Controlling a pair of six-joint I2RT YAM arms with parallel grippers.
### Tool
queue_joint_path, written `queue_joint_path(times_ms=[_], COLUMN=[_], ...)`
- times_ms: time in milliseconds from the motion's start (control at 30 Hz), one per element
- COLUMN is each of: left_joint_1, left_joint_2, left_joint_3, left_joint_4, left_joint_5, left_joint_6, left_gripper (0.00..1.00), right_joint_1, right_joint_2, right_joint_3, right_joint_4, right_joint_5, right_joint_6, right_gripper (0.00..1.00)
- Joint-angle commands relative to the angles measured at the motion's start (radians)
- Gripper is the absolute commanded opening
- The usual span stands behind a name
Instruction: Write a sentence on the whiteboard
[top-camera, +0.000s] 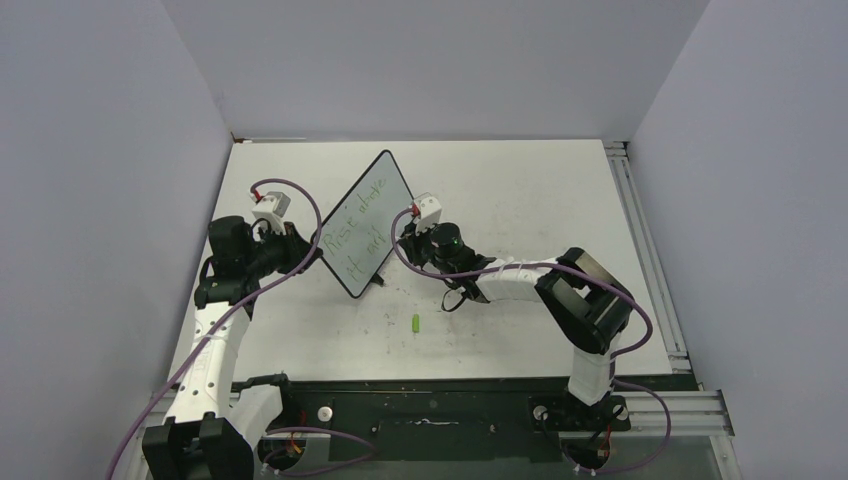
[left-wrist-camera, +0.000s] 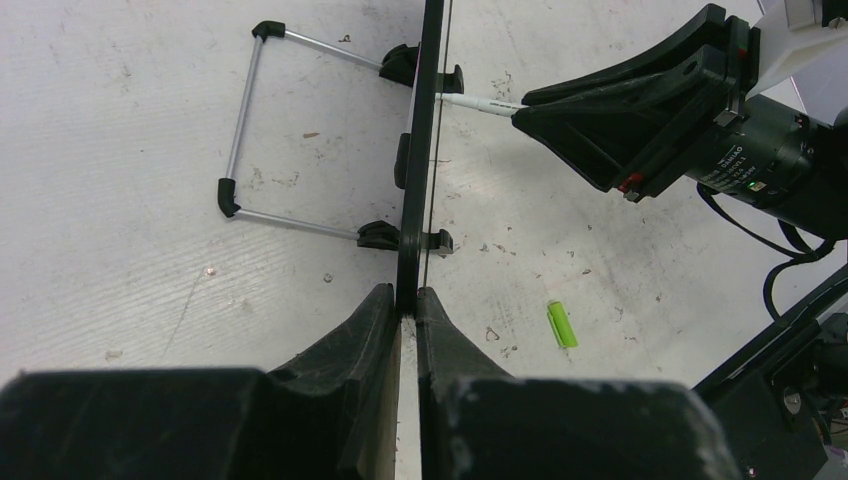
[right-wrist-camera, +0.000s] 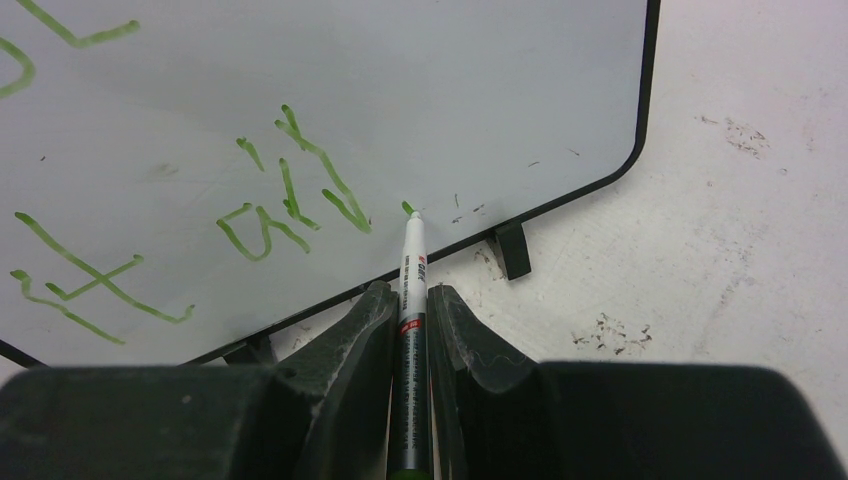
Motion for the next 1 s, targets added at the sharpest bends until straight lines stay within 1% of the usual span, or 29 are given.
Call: queue_joint_path(times_ms=[0, 133, 300, 433, 467, 533, 667, 767, 833, 900, 967], left_joint_1=[-0.004, -0.004, -0.003, -0.004, -0.003, -0.004, -0.003, -0.003, -0.004, -0.004, -0.003], left_joint_2=[-0.005, -0.007, -0.010, -0.012, -0.013, -0.015, -0.029, -0.042, -0.050, -0.062, -0.090], left_joint_3=[0.040, 0.041, 0.041, 0.044, 0.043, 0.043, 0.038, 0.034, 0.033, 0.035, 0.036], left_joint_4=[0.027, 0.026, 0.022, 0.011, 0.010, 0.006, 0.002, 0.002, 0.002, -0.005, -0.013], left_joint_5=[0.027, 0.025, 0.018, 0.008, 0.007, 0.003, -0.007, -0.010, -0.016, -0.038, -0.094], left_joint_6=[-0.008, -0.008, -0.015, -0.020, -0.022, -0.024, -0.028, -0.028, -0.028, -0.028, -0.028], left_gripper=[0.00, 0.00, 0.00, 0.07, 0.10, 0.22, 0.36, 0.43, 0.51, 0.58, 0.65], right_joint_1=[0.005, 0.005, 0.006, 0.009, 0.008, 0.009, 0.015, 0.018, 0.019, 0.020, 0.021], right_joint_2=[0.001, -0.025, -0.113, -0.198, -0.216, -0.249, -0.297, -0.320, -0.331, -0.343, -0.357], right_joint_3=[0.037, 0.019, -0.033, -0.084, -0.091, -0.110, -0.126, -0.133, -0.134, -0.136, -0.140], right_joint_4=[0.073, 0.072, 0.048, 0.029, 0.025, 0.018, 0.000, -0.007, -0.018, -0.023, -0.035], right_joint_5=[-0.015, 0.004, 0.115, 0.149, 0.153, 0.161, 0.167, 0.170, 0.173, 0.173, 0.173], right_joint_6=[0.013, 0.011, 0.003, -0.004, -0.005, -0.006, -0.006, -0.008, -0.012, -0.012, -0.009], right_gripper=[0.05, 0.05, 0.05, 0.05, 0.05, 0.05, 0.05, 0.05, 0.05, 0.05, 0.05])
